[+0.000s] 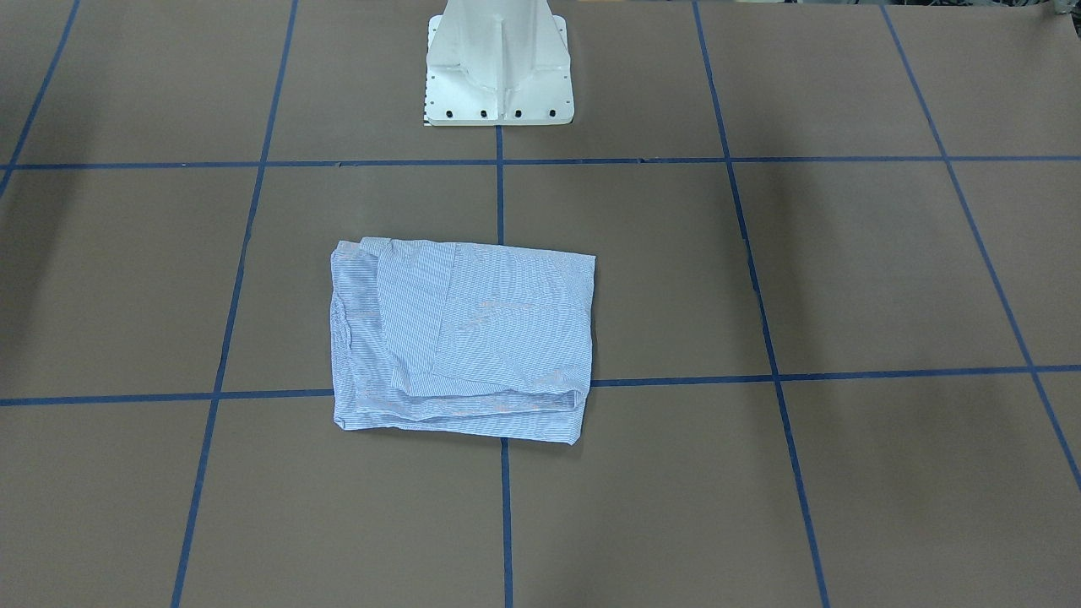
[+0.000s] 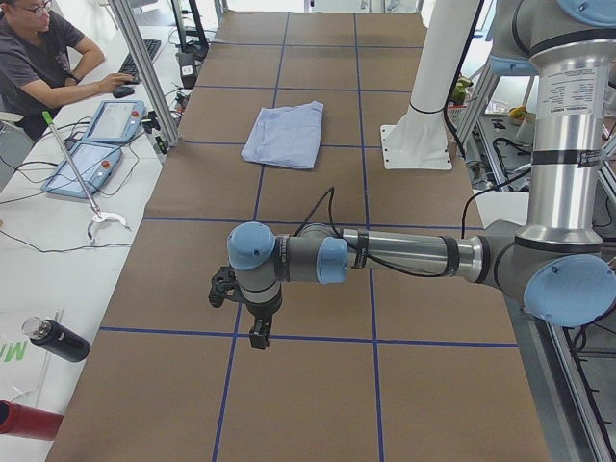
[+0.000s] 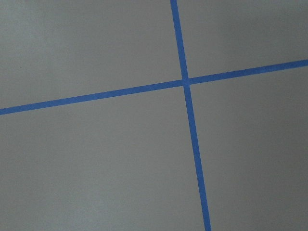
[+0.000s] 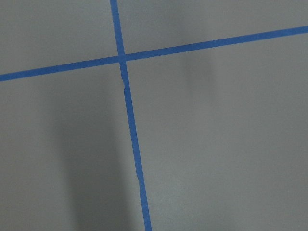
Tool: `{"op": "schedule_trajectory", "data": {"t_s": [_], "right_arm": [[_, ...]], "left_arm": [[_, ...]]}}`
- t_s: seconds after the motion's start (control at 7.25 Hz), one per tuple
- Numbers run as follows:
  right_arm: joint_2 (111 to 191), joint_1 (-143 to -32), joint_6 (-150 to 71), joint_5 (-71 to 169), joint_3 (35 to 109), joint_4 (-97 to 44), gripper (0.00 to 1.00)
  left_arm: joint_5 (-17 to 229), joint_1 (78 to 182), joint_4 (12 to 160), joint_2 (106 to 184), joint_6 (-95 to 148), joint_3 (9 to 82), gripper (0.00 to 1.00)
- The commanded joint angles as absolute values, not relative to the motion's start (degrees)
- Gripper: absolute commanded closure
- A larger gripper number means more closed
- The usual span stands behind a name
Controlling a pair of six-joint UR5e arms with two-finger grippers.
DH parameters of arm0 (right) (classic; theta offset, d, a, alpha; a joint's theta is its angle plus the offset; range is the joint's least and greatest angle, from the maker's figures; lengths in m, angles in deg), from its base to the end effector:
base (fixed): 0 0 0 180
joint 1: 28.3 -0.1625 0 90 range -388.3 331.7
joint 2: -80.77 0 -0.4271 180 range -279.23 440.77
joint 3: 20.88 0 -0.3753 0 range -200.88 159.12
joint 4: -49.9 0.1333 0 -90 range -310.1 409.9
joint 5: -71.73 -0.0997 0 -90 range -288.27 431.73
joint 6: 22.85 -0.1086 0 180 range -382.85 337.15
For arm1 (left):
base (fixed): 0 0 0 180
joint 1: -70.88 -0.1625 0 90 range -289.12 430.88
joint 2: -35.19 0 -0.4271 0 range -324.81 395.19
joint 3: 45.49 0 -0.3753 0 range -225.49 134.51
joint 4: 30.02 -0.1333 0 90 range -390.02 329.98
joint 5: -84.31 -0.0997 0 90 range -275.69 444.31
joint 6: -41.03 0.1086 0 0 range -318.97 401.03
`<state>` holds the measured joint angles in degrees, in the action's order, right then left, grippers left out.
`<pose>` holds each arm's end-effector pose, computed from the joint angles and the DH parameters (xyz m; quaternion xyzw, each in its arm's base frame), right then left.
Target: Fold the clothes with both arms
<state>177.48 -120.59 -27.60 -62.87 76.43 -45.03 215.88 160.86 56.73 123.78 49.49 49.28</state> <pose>0.0737 -0.4163 0.6674 -0.0431 -0.3783 0.0711 0.9219 -0.0611 -0.4640 0.6485 0.0270 0.3538 0.0695 0.9323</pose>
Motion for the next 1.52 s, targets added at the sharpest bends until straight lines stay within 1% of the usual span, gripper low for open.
{"op": "schedule_trajectory", "data": {"t_s": [0.0, 1.38], "right_arm": [[177.4, -120.6, -27.6, -62.9, 76.2, -45.0, 0.0], [177.4, -120.6, -27.9, -62.9, 75.5, -45.0, 0.0]], "left_arm": [[215.9, 160.9, 56.7, 123.7, 49.4, 49.3, 0.0], [215.9, 160.9, 56.7, 123.7, 49.2, 49.3, 0.0]]}}
